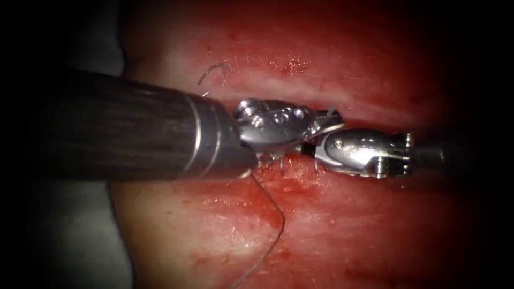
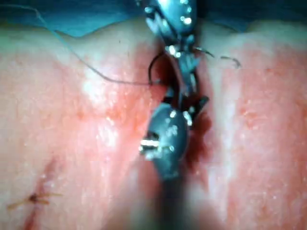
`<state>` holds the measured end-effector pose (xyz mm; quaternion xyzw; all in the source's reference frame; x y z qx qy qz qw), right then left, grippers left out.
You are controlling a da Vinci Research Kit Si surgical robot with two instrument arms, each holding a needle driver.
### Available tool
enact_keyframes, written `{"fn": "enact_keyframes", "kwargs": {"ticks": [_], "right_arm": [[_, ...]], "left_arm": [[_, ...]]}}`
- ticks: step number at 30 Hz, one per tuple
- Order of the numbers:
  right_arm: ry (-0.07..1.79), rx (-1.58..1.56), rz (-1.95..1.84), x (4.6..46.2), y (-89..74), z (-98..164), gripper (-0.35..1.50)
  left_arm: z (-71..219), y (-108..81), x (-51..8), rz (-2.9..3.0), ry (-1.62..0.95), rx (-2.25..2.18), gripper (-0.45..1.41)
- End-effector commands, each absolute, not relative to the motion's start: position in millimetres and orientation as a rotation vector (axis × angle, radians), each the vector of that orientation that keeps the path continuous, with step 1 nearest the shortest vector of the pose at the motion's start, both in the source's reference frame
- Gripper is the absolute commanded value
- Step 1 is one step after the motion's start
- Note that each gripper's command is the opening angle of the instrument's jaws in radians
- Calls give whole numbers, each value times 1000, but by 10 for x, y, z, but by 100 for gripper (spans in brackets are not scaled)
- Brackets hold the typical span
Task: Wound Closure
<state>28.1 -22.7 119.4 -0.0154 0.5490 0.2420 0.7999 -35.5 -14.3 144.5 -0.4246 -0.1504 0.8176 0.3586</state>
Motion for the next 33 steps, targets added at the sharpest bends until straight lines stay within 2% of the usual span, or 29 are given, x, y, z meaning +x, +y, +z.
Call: {"fn": "enact_keyframes", "kwargs": {"ticks": [1, 10, 11, 12, 13, 14, 17, 25, 33], "right_arm": [[1139, -105, 486, 287, -243, 1198, -35], [1159, -174, 500, 286, -235, 1178, -35], [1158, -173, 503, 286, -233, 1177, -28], [1165, -174, 500, 283, -228, 1175, 74], [1182, -145, 510, 281, -224, 1173, 118], [1194, -131, 501, 279, -221, 1172, 126], [1210, -115, 496, 267, -213, 1166, 138], [1278, -82, 559, 215, -196, 1148, 135], [1273, -88, 566, 201, -191, 1149, 133]], "left_arm": [[1450, -150, -360, 2108, -394, -1093, -45], [1444, -152, -359, 2106, -408, -1101, -45], [1443, -152, -358, 2106, -411, -1103, -45], [1439, -149, -352, 2105, -420, -1107, -45], [1437, -148, -348, 2105, -426, -1109, -45], [1434, -147, -342, 2104, -433, -1116, -45], [1425, -148, -321, 2101, -441, -1132, -45], [1408, -187, -251, 2142, -472, -1160, -45], [1418, -247, -204, 2201, -465, -1176, -45]]}}
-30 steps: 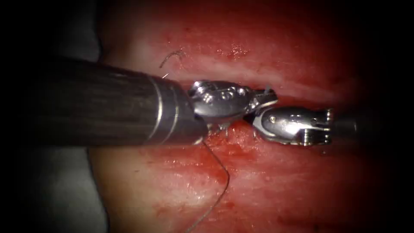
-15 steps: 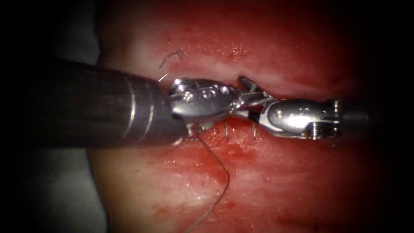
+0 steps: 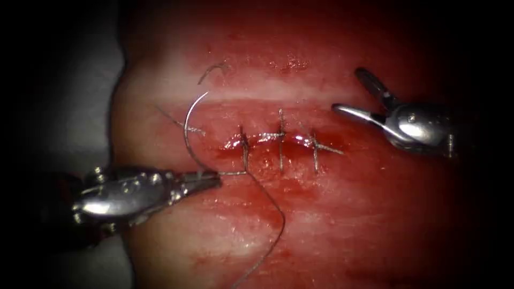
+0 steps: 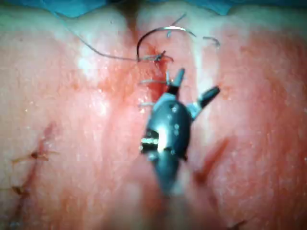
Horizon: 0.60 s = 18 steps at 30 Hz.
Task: Wound Closure
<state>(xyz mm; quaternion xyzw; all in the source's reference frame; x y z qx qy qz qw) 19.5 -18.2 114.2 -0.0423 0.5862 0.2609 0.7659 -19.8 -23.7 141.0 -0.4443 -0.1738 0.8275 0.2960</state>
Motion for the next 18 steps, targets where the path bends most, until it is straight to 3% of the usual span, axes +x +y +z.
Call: {"fn": "enact_keyframes", "kwargs": {"ticks": [1, 2, 8, 15, 18], "right_arm": [[1273, -89, 566, 202, -191, 1150, 133], [1273, -90, 566, 202, -191, 1150, 133], [1274, -87, 571, 203, -192, 1150, 131], [1277, -87, 576, 205, -194, 1151, 130], [1275, -83, 580, 206, -195, 1152, 130]], "left_arm": [[1421, -254, -201, 2209, -462, -1175, -45], [1425, -260, -198, 2220, -460, -1171, -45], [1473, -290, -190, 2296, -401, -1172, 4], [1545, -305, -171, 2361, -343, -1171, 17], [1571, -313, -157, 2375, -339, -1141, 36]]}}
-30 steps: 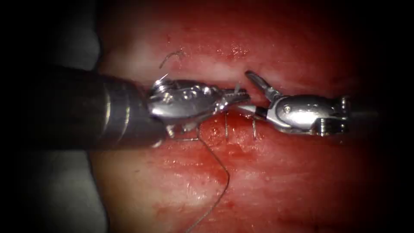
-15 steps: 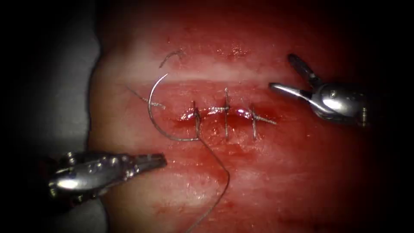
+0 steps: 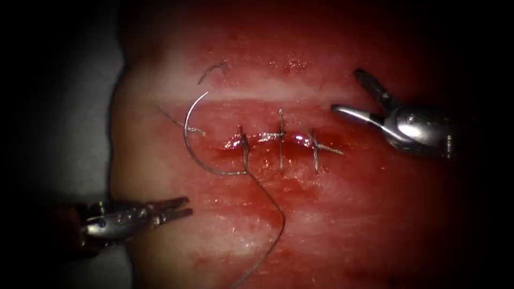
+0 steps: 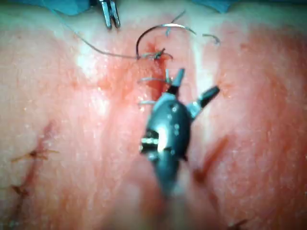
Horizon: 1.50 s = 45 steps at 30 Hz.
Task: Wound Closure
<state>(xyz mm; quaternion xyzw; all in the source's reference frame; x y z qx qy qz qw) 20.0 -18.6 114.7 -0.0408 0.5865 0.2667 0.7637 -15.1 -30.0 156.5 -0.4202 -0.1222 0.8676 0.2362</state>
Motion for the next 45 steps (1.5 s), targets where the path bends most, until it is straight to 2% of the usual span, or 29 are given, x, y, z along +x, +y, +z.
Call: {"fn": "enact_keyframes", "kwargs": {"ticks": [1, 4, 7, 18, 21, 29, 32, 37, 39, 40, 43, 45], "right_arm": [[1275, -83, 580, 207, -195, 1152, 130], [1272, -83, 579, 208, -195, 1153, 130], [1270, -82, 578, 209, -196, 1153, 130], [1267, -82, 577, 210, -197, 1154, 130], [1265, -80, 576, 211, -197, 1154, 130], [1173, 18, 514, 204, -204, 1149, 140], [1168, 67, 482, 198, -208, 1142, 136], [1176, 165, 401, 193, -228, 1126, 120], [1167, 164, 374, 193, -226, 1118, 121], [1168, 160, 367, 193, -224, 1114, 125], [1182, 146, 331, 193, -221, 1105, 133], [1170, 163, 264, 192, -223, 1098, 133]], "left_arm": [[1577, -315, -152, 2383, -335, -1129, 42], [1592, -320, -136, 2405, -322, -1084, 63], [1597, -321, -118, 2418, -338, -1051, 68], [1561, -310, -28, 2394, -346, -1002, 68], [1538, -299, -21, 2347, -347, -1008, 68], [1460, -271, -59, 2272, -315, -1199, 68], [1436, -259, -83, 2268, -320, -1255, 71], [1410, -233, -118, 2209, -251, -1460, 73], [1406, -224, -129, 2211, -200, -1526, 83], [1406, -220, -134, 2220, -181, -1545, 98], [1408, -207, -149, 2258, -120, -1556, 118], [1415, -196, -160, 2260, -100, -1557, 121]]}}
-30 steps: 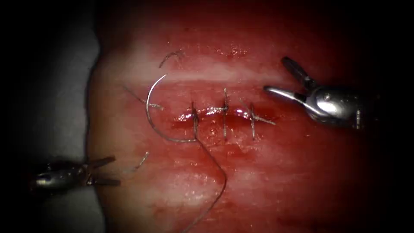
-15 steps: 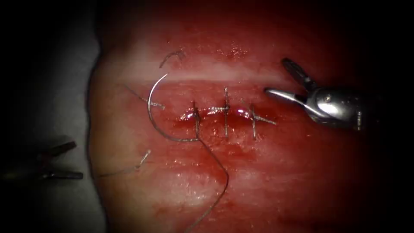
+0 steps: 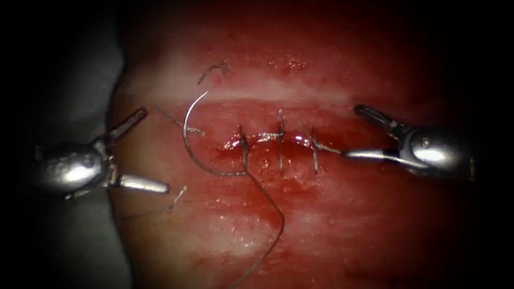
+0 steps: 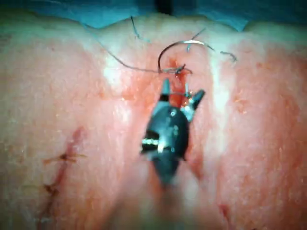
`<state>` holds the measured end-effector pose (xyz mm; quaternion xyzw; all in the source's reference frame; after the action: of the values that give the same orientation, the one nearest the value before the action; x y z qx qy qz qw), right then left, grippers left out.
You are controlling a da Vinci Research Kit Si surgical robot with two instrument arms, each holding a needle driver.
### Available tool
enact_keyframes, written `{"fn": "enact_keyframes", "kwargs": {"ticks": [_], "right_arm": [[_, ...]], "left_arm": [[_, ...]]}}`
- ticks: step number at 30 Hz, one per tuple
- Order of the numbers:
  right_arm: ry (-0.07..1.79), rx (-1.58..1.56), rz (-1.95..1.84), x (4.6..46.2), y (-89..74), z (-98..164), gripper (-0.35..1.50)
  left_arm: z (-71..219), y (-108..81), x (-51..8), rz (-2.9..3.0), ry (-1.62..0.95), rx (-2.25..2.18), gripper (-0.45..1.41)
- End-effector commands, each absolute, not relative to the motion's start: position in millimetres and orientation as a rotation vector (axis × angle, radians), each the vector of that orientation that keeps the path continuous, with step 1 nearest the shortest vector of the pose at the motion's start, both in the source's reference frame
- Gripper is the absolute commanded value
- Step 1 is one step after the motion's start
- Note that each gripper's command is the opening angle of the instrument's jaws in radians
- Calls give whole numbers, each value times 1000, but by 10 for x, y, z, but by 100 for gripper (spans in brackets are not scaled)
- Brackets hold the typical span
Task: Wound Closure
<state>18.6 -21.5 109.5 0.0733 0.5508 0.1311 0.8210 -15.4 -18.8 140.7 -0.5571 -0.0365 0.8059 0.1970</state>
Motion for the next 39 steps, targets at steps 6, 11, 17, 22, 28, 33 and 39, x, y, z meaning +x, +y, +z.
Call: {"fn": "enact_keyframes", "kwargs": {"ticks": [6, 11, 17, 22, 28, 33, 39], "right_arm": [[1141, 193, 186, 188, -226, 1093, 116], [1143, 184, 165, 179, -225, 1094, 111], [1106, 141, 137, 174, -220, 1093, 111], [1110, 133, 127, 174, -221, 1092, 111], [1106, 130, 114, 174, -221, 1091, 111], [1107, 133, 115, 172, -220, 1090, 111], [1105, 135, 114, 172, -220, 1090, 110]], "left_arm": [[1432, -189, -166, 2264, -92, -1584, 111], [1446, -195, -165, 2282, -89, -1589, 101], [1455, -201, -161, 2334, -168, -1615, 76], [1467, -204, -163, 2361, -214, -1610, 73], [1483, -211, -165, 2395, -267, -1568, 74], [1485, -210, -167, 2391, -269, -1565, 76], [1485, -210, -169, 2389, -262, -1550, 76]]}}
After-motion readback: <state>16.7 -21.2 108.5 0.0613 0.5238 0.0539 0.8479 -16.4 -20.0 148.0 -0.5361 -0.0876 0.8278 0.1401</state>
